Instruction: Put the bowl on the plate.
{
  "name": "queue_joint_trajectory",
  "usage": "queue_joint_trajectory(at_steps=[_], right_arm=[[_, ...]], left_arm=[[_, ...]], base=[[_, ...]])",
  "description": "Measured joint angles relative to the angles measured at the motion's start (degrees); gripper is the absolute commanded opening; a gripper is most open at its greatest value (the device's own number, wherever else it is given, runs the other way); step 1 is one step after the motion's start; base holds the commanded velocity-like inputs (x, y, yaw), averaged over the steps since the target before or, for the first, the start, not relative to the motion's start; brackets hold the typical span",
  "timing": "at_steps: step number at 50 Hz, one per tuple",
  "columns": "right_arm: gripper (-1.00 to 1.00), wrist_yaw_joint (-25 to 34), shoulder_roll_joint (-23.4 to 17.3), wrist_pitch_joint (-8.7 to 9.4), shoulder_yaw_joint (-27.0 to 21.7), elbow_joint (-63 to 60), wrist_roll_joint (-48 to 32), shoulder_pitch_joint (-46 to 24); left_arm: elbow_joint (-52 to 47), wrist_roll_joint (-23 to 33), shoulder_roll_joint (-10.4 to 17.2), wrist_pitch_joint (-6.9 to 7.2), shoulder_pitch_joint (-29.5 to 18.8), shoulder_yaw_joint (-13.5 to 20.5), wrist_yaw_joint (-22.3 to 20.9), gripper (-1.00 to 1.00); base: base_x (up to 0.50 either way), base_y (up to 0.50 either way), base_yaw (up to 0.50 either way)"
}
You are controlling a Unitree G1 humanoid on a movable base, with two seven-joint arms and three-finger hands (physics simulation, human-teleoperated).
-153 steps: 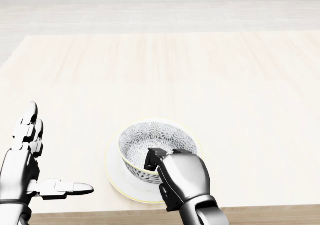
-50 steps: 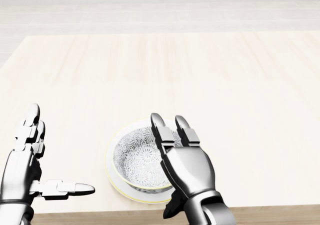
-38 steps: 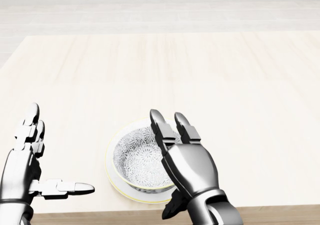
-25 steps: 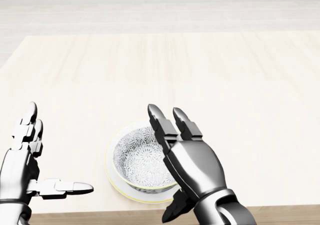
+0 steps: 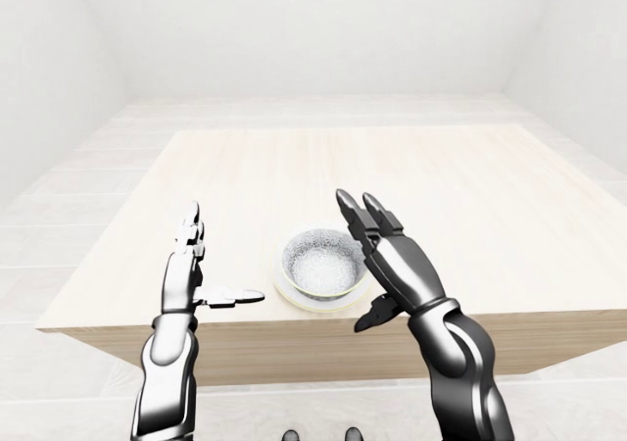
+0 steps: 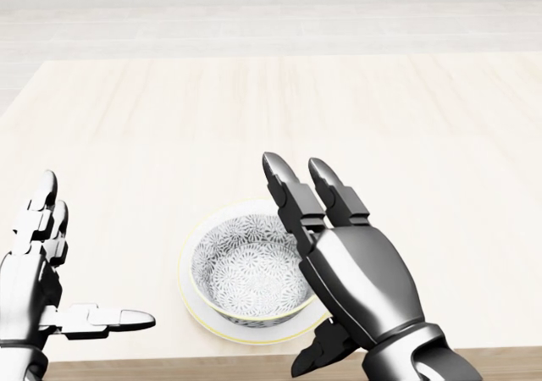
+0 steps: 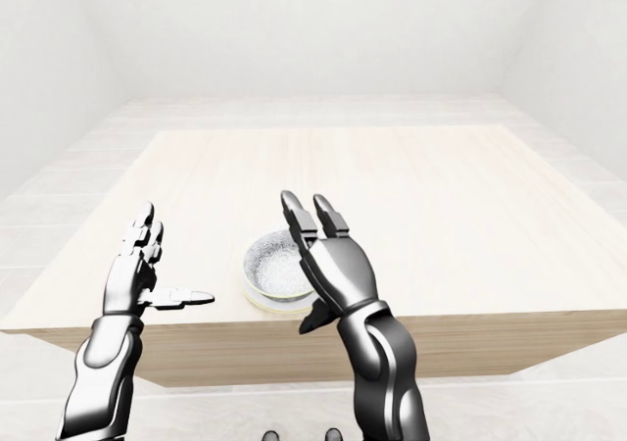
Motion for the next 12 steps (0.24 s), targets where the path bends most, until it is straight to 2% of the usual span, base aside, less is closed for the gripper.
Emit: queue_joint_trajectory(at_steps=[12], right_arm=[[1.0,0.74,-0.45,0.0,-1.12,-1.88,1.12,0.23]], left_arm=[[-0.76,0.21,-0.21,0.26,0.34,0.01,-0.11,1.0]], base=[[0.0,0.0,0.0]])
